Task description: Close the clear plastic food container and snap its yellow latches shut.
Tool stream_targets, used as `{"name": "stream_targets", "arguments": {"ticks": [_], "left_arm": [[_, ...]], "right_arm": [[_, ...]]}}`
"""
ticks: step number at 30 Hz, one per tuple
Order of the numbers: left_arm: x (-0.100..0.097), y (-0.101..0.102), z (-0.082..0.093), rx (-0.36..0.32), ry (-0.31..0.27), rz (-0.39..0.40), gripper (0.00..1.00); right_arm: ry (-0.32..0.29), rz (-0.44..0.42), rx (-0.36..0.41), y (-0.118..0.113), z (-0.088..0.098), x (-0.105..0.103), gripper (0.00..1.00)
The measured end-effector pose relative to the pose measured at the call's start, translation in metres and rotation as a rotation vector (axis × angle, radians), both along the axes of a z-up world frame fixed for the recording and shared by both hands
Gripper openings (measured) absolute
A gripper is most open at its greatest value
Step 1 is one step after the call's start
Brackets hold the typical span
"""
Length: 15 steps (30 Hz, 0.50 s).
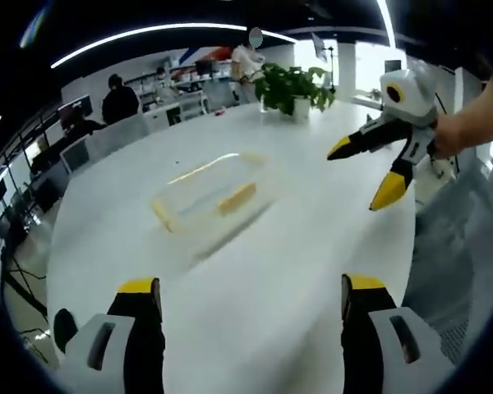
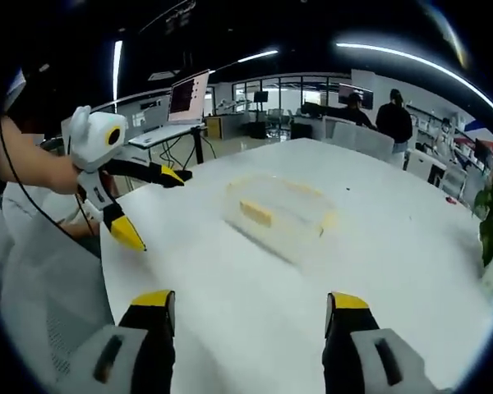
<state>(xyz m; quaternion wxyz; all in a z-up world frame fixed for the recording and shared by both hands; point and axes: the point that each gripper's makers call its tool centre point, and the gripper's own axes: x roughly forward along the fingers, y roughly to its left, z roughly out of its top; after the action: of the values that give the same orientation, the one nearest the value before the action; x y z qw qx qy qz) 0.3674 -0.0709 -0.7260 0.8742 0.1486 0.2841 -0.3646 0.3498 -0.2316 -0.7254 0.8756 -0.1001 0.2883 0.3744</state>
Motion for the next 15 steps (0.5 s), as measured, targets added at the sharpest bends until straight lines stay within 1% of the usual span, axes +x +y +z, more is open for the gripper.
{"name": "stream_targets", "arguments": {"ticks": [2, 3, 5, 8, 13, 15], "left_arm": [[-0.005, 0.000, 0.001, -0.005, -0.004, -0.001, 0.88], [-0.007, 0.000, 0.002, -0.013, -0.012, 0.001, 0.88], [-0.010, 0.002, 0.002, -0.021, -0.013, 0.012, 0.89], [-0.017, 0.005, 0.000, -0.029, -0.009, 0.024, 0.89], [-0.029, 0.009, -0.004, -0.033, 0.003, 0.044, 0.89], [-0.035, 0.012, -0.006, -0.049, 0.026, 0.064, 0.89]], "right_arm": [[0.004, -0.013, -0.014, -0.005, -0.003, -0.005, 0.75], [-0.006, -0.024, -0.024, -0.008, -0.003, -0.006, 0.75], [-0.012, -0.042, -0.011, -0.014, -0.002, -0.011, 0.77], [-0.029, -0.063, -0.016, -0.021, 0.002, -0.014, 0.78], [-0.055, -0.094, -0.006, -0.032, 0.007, -0.019, 0.81], [-0.054, -0.101, 0.000, -0.035, 0.007, -0.022, 0.82]]}}
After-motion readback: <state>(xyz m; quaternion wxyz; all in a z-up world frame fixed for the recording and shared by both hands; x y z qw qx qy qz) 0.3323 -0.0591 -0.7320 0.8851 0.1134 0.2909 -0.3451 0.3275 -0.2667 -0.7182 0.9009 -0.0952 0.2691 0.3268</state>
